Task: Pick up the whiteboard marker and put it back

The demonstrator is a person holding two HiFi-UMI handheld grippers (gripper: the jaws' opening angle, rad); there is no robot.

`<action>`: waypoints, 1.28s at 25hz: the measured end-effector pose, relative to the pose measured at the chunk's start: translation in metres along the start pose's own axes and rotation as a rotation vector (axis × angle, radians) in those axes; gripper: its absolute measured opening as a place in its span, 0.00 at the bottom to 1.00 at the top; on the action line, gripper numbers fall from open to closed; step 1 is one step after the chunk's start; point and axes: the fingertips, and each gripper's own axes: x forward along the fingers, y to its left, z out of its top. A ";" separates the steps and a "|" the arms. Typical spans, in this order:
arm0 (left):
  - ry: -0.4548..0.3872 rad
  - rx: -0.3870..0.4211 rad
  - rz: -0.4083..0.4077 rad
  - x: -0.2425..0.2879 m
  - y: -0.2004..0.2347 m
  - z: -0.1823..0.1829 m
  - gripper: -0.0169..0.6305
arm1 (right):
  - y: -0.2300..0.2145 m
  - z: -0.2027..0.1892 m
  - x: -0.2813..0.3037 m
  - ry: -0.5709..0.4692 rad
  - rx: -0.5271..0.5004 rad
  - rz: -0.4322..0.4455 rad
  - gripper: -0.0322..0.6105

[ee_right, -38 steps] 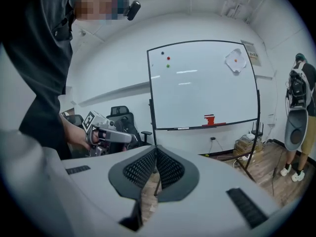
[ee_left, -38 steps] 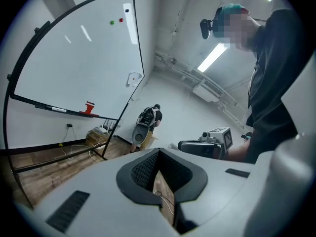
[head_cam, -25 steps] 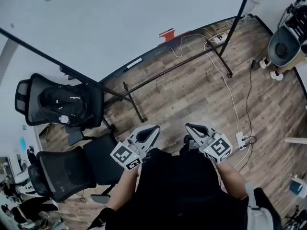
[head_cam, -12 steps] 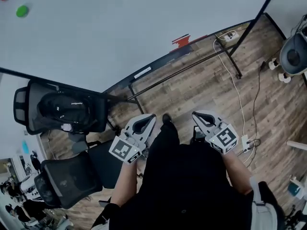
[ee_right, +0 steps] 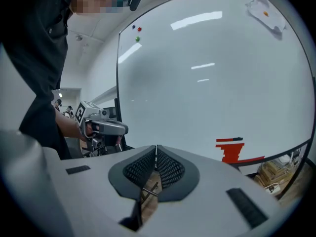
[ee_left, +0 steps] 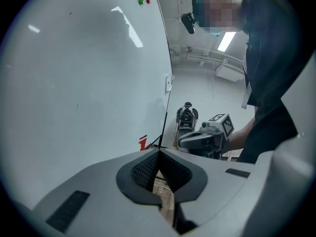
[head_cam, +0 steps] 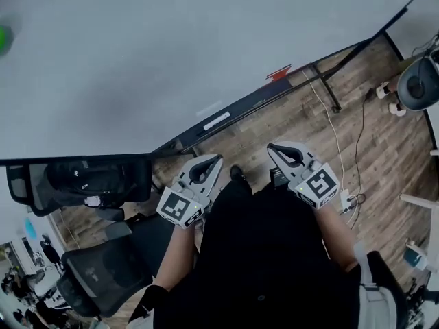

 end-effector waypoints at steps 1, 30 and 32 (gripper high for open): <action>0.005 -0.005 0.004 0.000 0.009 -0.002 0.05 | -0.003 0.003 0.008 -0.001 -0.003 -0.001 0.08; -0.130 -0.173 0.412 -0.038 0.051 -0.029 0.05 | 0.018 -0.049 0.174 0.359 -0.612 0.525 0.19; -0.135 -0.188 0.436 -0.043 0.054 -0.029 0.05 | 0.017 -0.053 0.179 0.375 -0.642 0.523 0.19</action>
